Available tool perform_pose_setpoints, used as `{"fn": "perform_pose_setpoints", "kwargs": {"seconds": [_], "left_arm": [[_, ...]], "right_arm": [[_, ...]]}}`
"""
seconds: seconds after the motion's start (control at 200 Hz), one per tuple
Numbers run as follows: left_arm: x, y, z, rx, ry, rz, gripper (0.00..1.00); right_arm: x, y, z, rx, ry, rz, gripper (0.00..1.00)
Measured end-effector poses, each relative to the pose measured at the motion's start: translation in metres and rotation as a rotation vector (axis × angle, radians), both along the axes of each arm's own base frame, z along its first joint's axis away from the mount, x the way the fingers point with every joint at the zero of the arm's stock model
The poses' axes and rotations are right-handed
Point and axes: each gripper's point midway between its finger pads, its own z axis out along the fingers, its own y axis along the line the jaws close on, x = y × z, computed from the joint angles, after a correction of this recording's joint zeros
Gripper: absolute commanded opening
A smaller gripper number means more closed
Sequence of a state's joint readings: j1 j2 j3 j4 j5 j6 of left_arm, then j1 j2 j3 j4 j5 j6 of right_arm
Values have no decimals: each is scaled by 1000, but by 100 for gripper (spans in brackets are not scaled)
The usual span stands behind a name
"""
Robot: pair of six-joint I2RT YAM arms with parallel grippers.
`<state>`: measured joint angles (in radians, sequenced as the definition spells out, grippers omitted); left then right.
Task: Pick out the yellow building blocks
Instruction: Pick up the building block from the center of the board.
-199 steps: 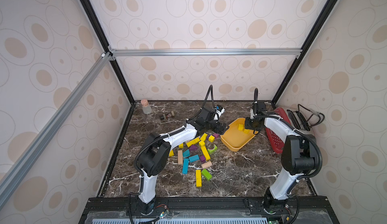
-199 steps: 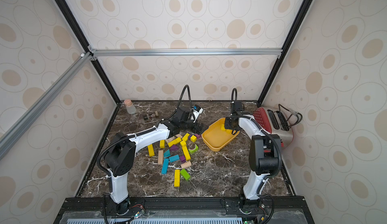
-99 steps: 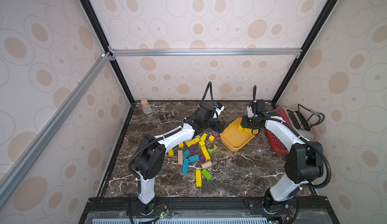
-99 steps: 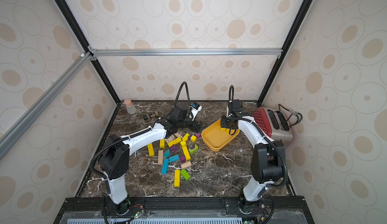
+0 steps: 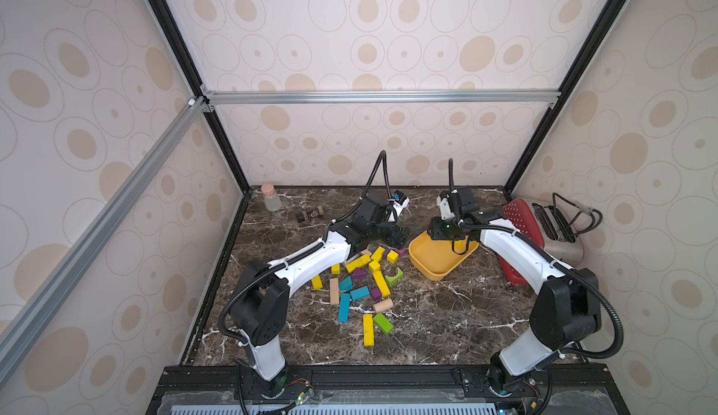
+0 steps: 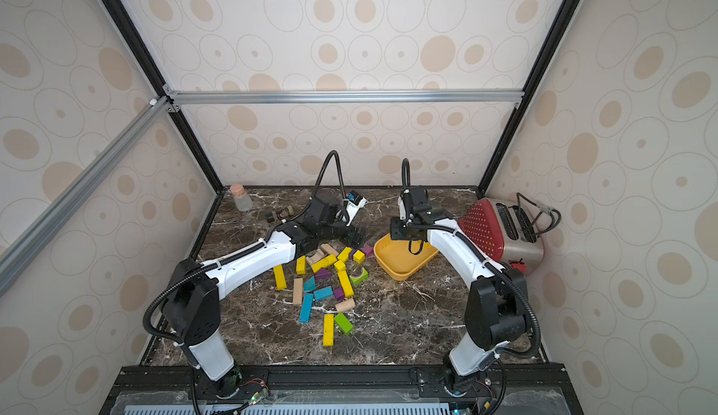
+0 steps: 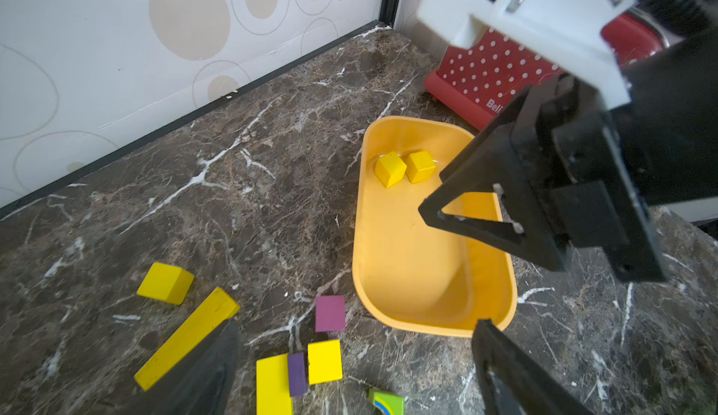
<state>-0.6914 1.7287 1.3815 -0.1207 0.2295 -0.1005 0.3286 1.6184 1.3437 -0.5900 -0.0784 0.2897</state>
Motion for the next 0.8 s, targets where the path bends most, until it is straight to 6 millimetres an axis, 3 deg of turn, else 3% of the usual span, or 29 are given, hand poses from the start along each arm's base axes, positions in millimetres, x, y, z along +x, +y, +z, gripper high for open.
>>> {"fn": "perform_pose_setpoints", "kwargs": {"seconds": [0.225, 0.436, 0.801], "left_arm": [[-8, 37, 5, 30, -3, 60, 93], [-16, 76, -1, 76, 6, 130, 94], [-28, 114, -13, 177, -20, 184, 97]], "right_arm": [[-9, 37, 1, 23, -13, 65, 44], [-8, 68, -19, 17, 23, 113, 44], [33, 119, -32, 27, 19, 162, 45]]}}
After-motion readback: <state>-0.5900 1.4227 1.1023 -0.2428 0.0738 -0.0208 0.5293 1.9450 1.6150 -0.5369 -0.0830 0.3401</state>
